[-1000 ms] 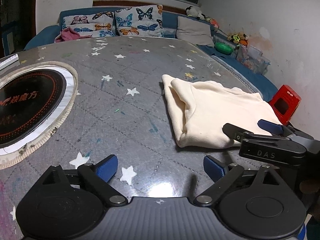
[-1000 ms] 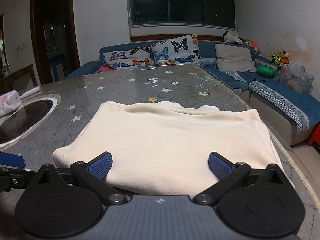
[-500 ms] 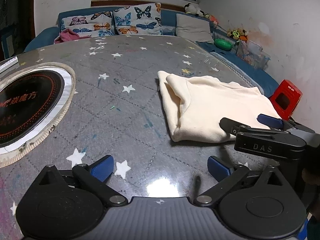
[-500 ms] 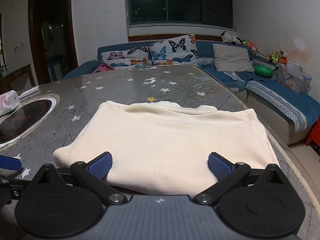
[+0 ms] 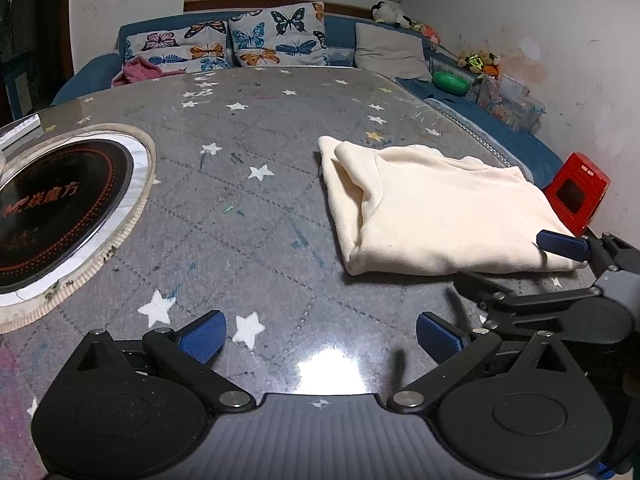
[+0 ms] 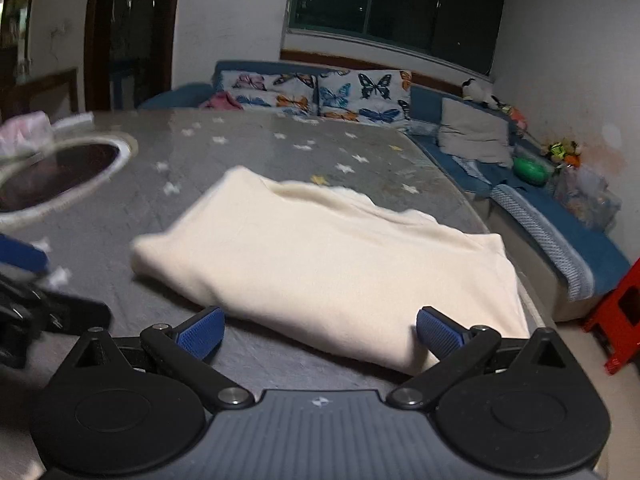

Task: Fold clothes

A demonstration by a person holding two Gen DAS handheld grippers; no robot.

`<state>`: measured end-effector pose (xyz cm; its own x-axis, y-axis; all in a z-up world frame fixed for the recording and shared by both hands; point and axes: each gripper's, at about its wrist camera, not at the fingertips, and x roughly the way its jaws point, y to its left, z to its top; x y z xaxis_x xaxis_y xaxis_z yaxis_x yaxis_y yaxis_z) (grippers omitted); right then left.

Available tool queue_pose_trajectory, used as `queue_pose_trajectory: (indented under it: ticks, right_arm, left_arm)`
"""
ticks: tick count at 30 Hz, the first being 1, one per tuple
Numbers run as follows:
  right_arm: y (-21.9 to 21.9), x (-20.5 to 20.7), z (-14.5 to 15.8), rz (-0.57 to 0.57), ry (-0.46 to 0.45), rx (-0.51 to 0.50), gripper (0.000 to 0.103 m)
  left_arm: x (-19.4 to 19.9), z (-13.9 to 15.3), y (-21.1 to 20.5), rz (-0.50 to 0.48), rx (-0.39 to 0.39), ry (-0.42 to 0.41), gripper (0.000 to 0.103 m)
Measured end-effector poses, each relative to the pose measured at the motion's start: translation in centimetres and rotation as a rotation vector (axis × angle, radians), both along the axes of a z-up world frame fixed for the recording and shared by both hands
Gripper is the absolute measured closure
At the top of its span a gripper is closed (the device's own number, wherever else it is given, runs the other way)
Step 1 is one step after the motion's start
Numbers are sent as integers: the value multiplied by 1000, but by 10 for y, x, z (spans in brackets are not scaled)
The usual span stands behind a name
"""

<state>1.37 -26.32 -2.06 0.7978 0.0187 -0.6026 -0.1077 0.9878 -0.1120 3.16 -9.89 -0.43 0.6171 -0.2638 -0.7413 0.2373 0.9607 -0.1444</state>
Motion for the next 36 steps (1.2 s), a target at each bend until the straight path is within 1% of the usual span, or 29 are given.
queue_pose_trajectory:
  ticks: [4,6,8,12,14,16,18,21,25,36]
  right_arm:
    - [-3,6,17,-2,-34,36,0]
    - [-3,15,19,0,-36,35,0]
    - [-3,27,18,-14,-24,33,0]
    - [1,45,8,-5,16,89,0]
    - [9,49,3,22,28,79,0]
    - [17,50,0,44,23,46,0]
    - [22,47,2,51,5,11,0]
    - [19,39,10,56,-10,7,0]
    - [9,24,17,27,-10,24,0]
    - [-15,-22,13,-72,32,83,0]
  left_arm:
    - [2,1,5,16,1,-3,0]
    - [3,2,8,25,1,-5,0]
    - [5,2,10,34,1,-6,0]
    - [7,3,16,51,2,-9,0]
    - [6,3,15,48,2,-9,0]
    - [5,3,14,42,3,-8,0]
    - [5,3,13,37,3,-7,0]
    - [3,3,12,29,4,-6,0]
    - [1,3,9,18,5,-4,0]
    - [-7,1,0,-18,17,-2,0]
